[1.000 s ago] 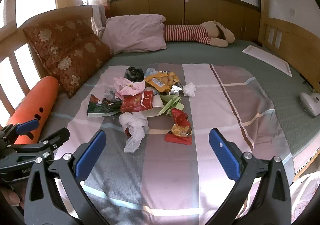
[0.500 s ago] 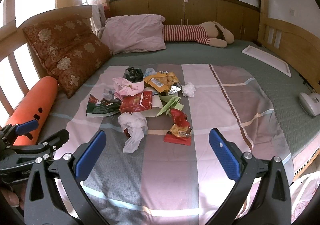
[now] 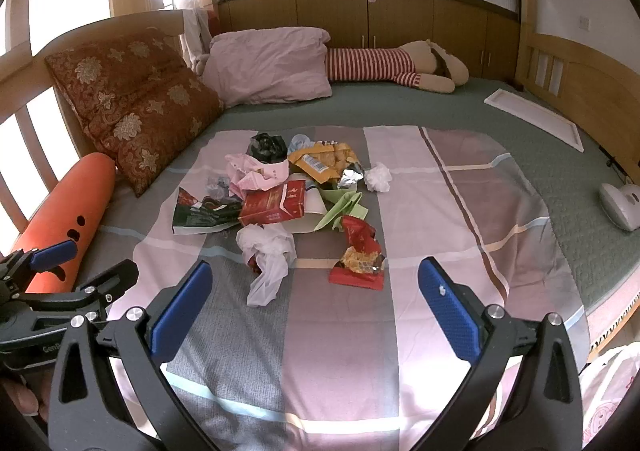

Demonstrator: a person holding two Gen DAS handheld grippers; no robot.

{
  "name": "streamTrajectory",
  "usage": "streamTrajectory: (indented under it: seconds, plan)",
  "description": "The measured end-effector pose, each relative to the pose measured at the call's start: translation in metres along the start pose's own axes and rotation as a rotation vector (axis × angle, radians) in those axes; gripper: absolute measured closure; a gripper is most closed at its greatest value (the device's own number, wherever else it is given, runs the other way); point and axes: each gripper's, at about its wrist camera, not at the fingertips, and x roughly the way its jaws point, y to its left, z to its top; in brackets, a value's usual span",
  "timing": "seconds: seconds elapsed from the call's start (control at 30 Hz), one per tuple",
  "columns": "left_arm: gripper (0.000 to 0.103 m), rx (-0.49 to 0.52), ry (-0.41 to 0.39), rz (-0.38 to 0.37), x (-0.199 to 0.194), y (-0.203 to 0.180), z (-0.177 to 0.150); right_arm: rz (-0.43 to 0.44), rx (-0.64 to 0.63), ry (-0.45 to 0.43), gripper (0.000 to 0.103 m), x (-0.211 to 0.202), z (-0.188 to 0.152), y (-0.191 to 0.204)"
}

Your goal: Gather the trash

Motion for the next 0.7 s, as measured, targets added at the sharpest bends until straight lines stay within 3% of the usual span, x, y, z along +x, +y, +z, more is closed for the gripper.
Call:
streamTrajectory:
  seconds: [0.7]
  plan:
    - [0.003,0.001,0.002,0.001,0.0005,0.0001,-0.0006,0.001,0.002,0.002,0.002,0.0008,0.0004,0.0001]
